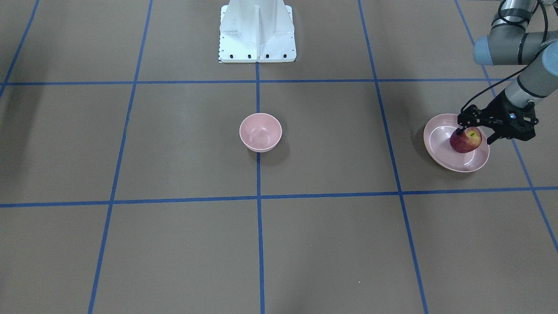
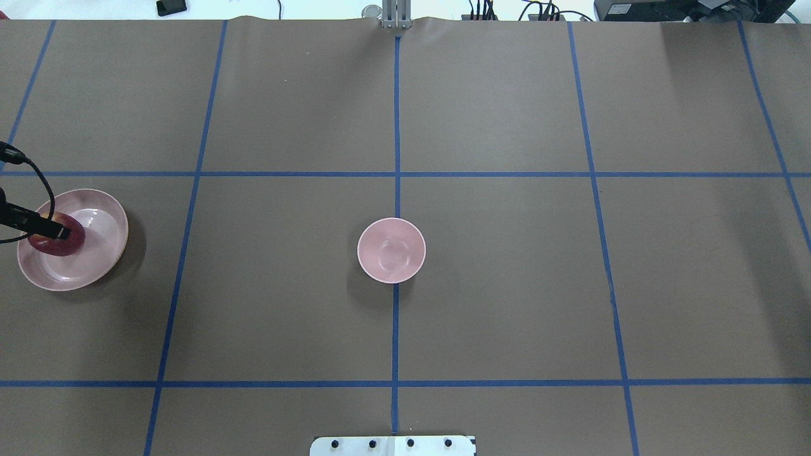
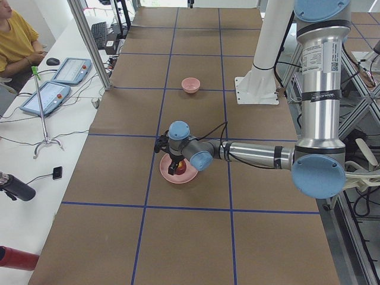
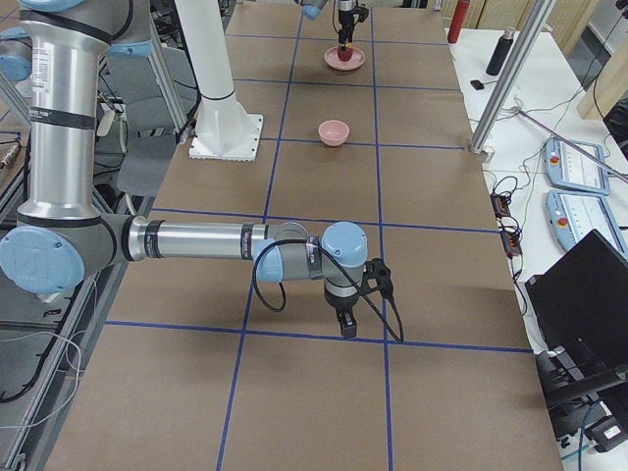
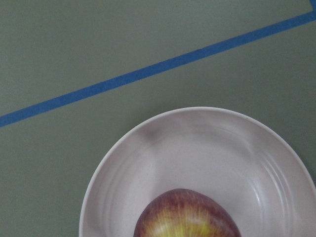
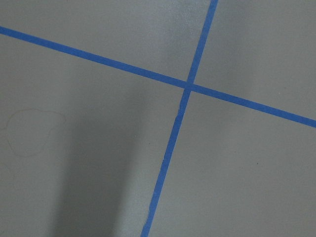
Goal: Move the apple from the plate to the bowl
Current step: 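Lower the left gripper onto the red apple on the plate and grasp it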
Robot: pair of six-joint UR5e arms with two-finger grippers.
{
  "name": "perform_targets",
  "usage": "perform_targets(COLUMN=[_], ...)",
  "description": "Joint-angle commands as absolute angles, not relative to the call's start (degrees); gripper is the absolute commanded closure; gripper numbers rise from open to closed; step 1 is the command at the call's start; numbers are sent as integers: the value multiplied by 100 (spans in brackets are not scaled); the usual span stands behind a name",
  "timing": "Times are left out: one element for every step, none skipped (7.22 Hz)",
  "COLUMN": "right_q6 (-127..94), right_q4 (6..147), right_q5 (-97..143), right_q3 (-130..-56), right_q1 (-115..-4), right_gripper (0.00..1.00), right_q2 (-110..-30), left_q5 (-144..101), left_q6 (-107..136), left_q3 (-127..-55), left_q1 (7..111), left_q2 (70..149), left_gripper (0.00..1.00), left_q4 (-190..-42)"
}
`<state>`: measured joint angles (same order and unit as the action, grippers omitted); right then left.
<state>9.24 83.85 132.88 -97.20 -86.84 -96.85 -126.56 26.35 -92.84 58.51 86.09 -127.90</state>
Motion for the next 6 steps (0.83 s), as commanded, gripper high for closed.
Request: perform_targets(right_q6=[914,905,905,905,905,905], right_q4=[8385,8385,8385,8385,8385,8385], right_q5=[13289,13289,13289,13289,13289,13289], right_q3=[-9721,-9721,-9721,-9712,-9712,-9712], right_q1=[-8684,-8684,-8684,-8684,-8684,-8684], right_gripper=[0,0,0,0,0,0], right_q2=[-9686,-9686,-9686,-9686,-9686,-9686], left_q5=[-12656,-12656,-12656,-12656,-12656,-12656], left_q6=[2646,2646,2646,2646,2646,2646], left_q3=[-9150,-9071,-8983,-8939,-8938,-8938], left_q1=[5775,5774,5731,5617,5599,5607], left_q2=[8657,8736,8832,8859,8859,8859], left_gripper=[1,2,2,2,13,44], left_q4=[-12814,-12814,-12823,-12832,-12867,-12893])
